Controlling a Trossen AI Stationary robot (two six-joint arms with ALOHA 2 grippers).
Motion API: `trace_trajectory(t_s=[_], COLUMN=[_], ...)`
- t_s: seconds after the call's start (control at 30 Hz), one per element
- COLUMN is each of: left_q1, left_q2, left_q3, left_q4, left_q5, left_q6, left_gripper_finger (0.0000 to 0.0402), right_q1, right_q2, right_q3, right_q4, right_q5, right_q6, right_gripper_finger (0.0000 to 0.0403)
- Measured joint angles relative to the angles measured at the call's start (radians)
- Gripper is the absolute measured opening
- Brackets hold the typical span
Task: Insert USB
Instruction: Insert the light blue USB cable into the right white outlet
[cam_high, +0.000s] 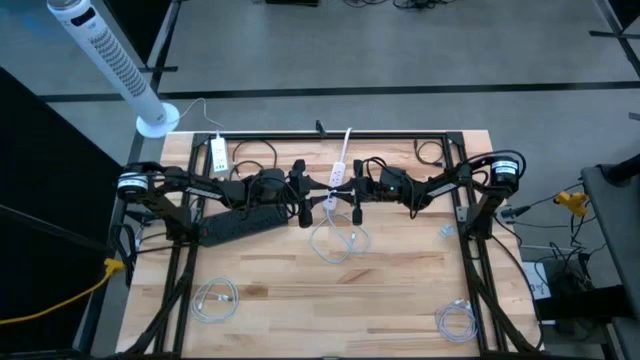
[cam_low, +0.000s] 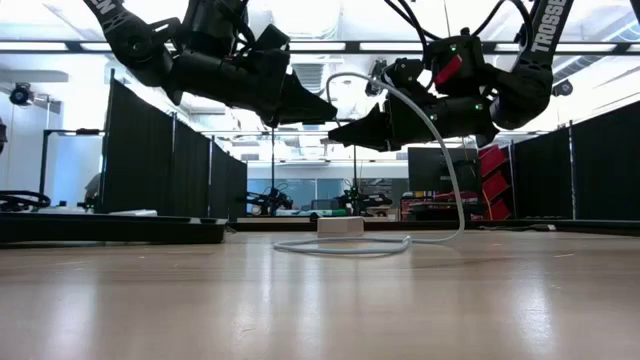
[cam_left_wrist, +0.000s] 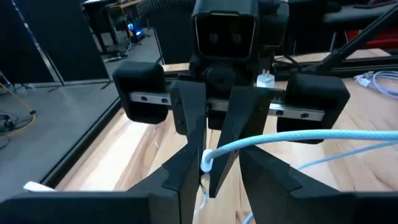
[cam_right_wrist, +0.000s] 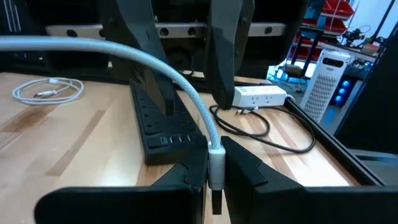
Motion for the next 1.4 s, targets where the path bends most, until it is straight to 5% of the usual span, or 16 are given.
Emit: trace_trajectory(t_s=[0.8, 1.13, 1.4], left_q1=[0.009, 0.011, 0.015], left_q2=[0.004, 0.128, 0.132], left_q3=[0.000, 0.035, 0.053], left_q4=[0.065, 0.115, 0.105], left_q5=[0.000, -0.030, -0.037], left_q6=[-0.004, 0.025, 0.029], left_gripper_finger=[0.0112, 0.0123, 0.0099], right_q1=[0.000, 0.000, 0.000], right_q2=[0.000, 0.000, -0.001], right_q3=[0.000, 0.000, 0.000], right_q4=[-0.030, -0.032, -0.034], right_q5=[0.000, 0.005, 0.005], right_q6=[0.037, 0.037, 0.036], right_gripper_finger=[0.0017, 0.0017, 0.0017])
